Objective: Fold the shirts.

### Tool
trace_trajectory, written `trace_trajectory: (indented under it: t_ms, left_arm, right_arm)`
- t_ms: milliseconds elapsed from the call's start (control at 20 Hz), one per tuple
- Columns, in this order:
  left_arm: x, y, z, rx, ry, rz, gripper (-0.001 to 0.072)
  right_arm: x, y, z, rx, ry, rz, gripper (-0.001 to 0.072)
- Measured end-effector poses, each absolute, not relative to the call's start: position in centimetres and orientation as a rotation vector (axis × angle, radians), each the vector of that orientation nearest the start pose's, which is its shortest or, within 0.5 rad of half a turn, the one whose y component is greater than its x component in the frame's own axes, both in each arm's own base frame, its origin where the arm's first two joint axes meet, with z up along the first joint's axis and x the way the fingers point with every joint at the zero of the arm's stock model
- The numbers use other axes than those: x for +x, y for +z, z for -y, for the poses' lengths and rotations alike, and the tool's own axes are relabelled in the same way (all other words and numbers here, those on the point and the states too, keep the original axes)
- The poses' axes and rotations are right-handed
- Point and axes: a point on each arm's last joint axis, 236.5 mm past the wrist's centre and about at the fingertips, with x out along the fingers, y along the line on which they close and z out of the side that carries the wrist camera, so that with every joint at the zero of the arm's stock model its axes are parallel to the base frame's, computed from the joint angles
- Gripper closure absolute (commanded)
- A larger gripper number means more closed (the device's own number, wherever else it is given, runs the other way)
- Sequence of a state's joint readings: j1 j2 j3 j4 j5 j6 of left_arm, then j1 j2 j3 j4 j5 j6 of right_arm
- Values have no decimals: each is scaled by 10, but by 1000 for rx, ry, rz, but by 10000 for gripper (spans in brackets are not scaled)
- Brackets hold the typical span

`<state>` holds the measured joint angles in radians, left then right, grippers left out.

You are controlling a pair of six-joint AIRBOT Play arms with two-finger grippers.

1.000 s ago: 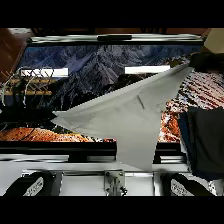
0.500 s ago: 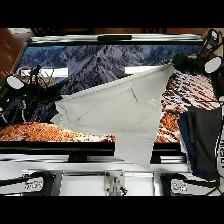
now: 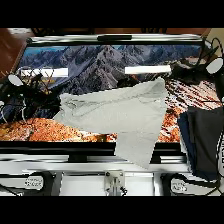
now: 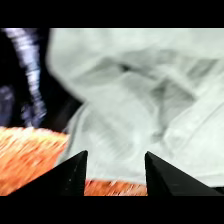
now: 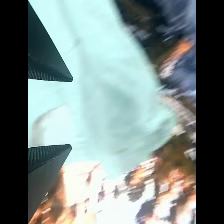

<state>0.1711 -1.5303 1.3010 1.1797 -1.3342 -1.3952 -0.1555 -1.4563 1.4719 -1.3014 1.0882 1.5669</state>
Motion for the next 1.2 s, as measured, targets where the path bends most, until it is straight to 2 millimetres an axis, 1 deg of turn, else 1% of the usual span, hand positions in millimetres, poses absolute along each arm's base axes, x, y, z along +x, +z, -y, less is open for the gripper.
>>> trace_trajectory:
  t_ms: [50, 100, 200, 250, 350, 450, 500, 550, 600, 650, 700, 750, 800, 850, 900, 1000, 1200]
  left_arm:
    - [381, -31, 13, -356, -201, -1501, 37]
    - [374, -33, 7, -355, -185, -1522, 45]
    - [361, -42, 1, -365, -162, -1561, 78]
    - [356, -47, 2, -372, -161, -1577, 138]
    - [350, -57, 4, -391, -153, -1590, 137]
    - [345, -67, 5, -400, -143, -1596, 139]
    - [343, -71, 8, -407, -144, -1602, 210]
    - [342, -74, 9, -411, -143, -1604, 261]
    - [342, -77, 10, -416, -143, -1604, 261]
    - [343, -79, 10, -419, -139, -1598, 286]
    - [346, -80, 10, -425, -133, -1589, 397]
    - [348, -81, 10, -432, -131, -1580, 523]
    - [350, -82, 11, -439, -131, -1570, 621]
    - [352, -82, 12, -443, -131, -1563, 665]
    - [353, -82, 12, -446, -131, -1557, 666]
    - [354, -81, 13, -444, -137, -1551, 666]
    - [356, -77, 13, -432, -150, -1537, 666]
  right_arm:
    - [459, 53, 20, 304, 17, -1128, 200]
    - [439, 39, 24, 292, 21, -1220, 200]
    - [404, 18, 32, 291, 16, -1360, 200]
    - [389, 9, 34, 294, 17, -1421, 200]
    - [366, -4, 32, 308, 29, -1509, 200]
    - [354, -11, 33, 312, 29, -1557, 200]
    - [350, -13, 33, 313, 31, -1572, 200]
    - [346, -15, 32, 315, 34, -1586, 200]
    - [343, -16, 31, 316, 36, -1599, 200]
    - [342, -17, 33, 313, 33, -1602, 200]
    - [340, -17, 33, 314, 32, -1610, 200]
    - [338, -18, 33, 314, 31, -1616, 200]
    - [338, -18, 33, 314, 31, -1619, 200]
    - [335, -19, 33, 316, 32, -1628, 200]
    - [332, -22, 32, 319, 34, -1641, 199]
    - [317, -32, 25, 331, 57, -1693, 200]
    - [288, -61, -2, 418, 142, -1771, 200]
